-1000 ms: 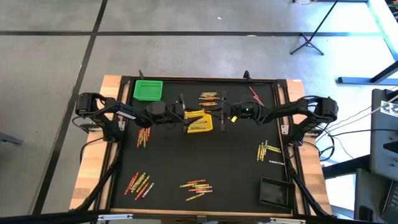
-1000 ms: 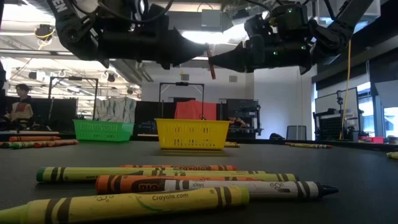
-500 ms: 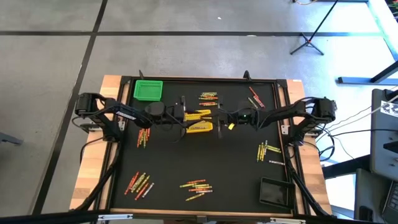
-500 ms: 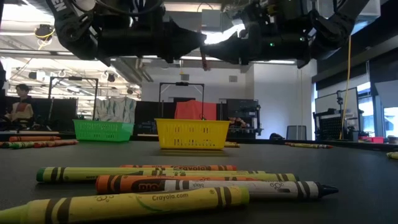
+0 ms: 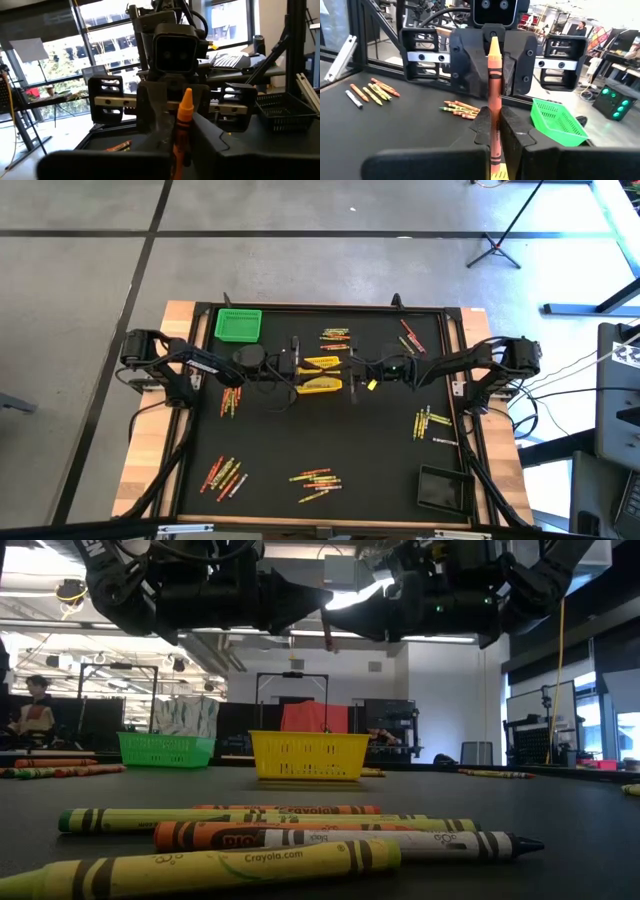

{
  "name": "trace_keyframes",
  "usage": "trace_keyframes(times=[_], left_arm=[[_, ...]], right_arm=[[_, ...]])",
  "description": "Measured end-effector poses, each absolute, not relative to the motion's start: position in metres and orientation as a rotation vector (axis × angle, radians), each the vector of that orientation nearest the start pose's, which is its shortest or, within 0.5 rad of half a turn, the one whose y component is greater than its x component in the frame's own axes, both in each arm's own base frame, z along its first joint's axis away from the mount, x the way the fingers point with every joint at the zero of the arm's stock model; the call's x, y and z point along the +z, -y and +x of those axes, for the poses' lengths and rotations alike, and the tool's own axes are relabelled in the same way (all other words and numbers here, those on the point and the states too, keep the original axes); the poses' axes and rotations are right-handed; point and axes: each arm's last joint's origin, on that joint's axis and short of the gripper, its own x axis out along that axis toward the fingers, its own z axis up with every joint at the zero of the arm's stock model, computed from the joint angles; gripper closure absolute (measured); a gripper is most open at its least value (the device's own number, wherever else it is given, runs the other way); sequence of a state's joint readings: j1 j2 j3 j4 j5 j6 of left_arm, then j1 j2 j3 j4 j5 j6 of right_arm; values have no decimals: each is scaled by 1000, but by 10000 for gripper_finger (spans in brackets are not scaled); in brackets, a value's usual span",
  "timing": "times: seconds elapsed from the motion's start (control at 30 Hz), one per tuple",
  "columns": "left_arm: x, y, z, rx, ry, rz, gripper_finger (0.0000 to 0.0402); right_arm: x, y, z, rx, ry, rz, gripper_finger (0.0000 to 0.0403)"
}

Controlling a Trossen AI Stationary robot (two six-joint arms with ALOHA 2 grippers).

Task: Sort crayons
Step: Put the orange crayon into the green bin

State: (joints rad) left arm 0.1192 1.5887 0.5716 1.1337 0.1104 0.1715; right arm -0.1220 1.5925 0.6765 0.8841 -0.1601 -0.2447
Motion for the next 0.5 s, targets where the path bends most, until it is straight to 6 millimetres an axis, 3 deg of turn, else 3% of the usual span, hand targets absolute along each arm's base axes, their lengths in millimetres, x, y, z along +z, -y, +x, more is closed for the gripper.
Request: trace_keyframes(times=[0.23,0.4,0.5], left_arm=[[203,-33,299,33,121,184,393],[203,-37,298,55,119,179,396],[201,-42,297,176,82,142,393]], right_arm=[[208,34,317,53,-20,-164,373],[210,35,317,39,-21,-160,305],[216,36,312,-14,-61,-166,268]])
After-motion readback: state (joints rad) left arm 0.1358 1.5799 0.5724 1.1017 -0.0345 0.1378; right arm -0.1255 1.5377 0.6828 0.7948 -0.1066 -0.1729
